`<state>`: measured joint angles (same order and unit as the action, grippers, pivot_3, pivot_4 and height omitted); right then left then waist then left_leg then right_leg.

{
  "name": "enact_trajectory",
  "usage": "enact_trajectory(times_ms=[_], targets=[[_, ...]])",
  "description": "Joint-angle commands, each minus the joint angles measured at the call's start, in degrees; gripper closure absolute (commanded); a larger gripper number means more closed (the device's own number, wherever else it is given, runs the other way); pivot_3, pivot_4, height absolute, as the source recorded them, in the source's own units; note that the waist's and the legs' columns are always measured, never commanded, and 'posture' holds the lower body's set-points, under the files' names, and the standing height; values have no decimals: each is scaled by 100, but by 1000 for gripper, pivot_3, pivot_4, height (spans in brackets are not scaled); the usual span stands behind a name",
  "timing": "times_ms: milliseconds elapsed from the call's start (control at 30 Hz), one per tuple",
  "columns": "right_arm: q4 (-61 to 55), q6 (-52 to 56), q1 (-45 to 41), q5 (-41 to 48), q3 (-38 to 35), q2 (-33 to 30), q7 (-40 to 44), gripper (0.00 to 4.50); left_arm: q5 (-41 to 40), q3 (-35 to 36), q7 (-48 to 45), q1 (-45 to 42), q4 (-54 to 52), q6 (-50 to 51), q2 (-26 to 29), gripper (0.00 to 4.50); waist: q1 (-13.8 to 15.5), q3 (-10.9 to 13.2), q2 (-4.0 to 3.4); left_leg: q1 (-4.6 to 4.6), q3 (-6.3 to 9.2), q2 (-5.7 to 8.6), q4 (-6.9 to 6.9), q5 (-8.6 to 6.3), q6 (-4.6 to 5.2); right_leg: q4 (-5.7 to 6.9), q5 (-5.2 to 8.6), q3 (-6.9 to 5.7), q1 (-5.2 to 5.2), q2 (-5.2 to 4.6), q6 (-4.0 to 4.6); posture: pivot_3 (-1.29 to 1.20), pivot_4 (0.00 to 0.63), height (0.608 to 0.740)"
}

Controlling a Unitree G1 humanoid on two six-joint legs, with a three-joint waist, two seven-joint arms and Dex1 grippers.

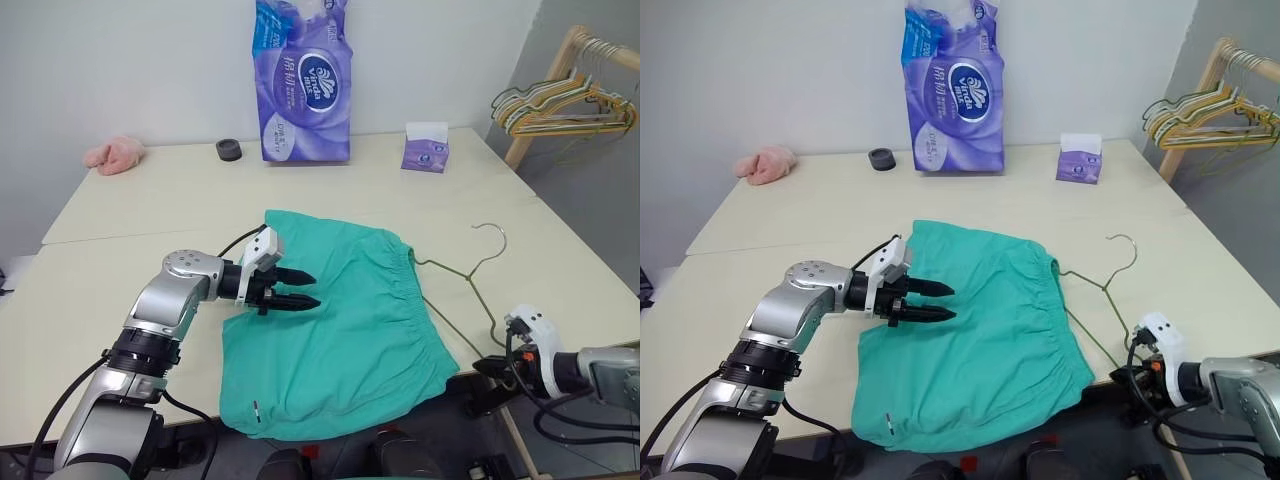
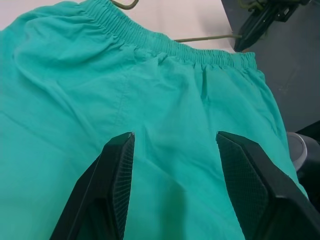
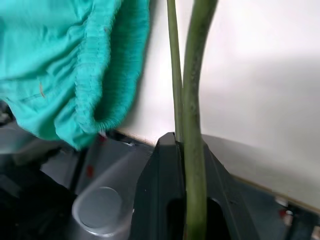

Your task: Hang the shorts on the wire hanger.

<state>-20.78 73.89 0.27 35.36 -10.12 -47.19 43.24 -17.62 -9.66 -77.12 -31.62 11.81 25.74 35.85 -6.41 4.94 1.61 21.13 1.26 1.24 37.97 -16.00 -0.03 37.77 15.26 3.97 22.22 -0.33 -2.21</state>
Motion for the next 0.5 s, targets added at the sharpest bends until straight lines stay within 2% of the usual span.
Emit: enact_trajectory(times_ms=[33, 233, 367, 500], targets=[[189, 220, -450, 212, 41, 165, -69, 4500, -55, 146, 48, -123, -57, -74, 33, 1754, -1, 2, -4, 0, 0, 0, 0, 0, 0, 0, 0, 0, 0, 0, 0, -153, 69, 740], [376, 372, -994, 264, 243, 377, -211, 4500, -71, 151, 101, -100, -86, -73, 23, 1754, 15, 5, -6, 6, 3, 0, 0, 0, 0, 1, 0, -3, 4, -2, 0, -141, 65, 740], [385, 49, -1127, 71, 492, 269, -247, 4500, -72, 175, 156, -68, -92, -107, 25, 1754, 23, 4, -6, 9, 4, 0, 1, 0, 0, 1, -1, -5, 6, -5, 0, -135, 64, 740], [267, -71, -1172, 91, 439, 209, -273, 4500, -82, 226, 249, -56, -61, -154, 7, 1754, 32, 5, -6, 10, 5, 1, 1, 0, 0, 1, -1, -6, 6, -5, 0, -131, 63, 740]])
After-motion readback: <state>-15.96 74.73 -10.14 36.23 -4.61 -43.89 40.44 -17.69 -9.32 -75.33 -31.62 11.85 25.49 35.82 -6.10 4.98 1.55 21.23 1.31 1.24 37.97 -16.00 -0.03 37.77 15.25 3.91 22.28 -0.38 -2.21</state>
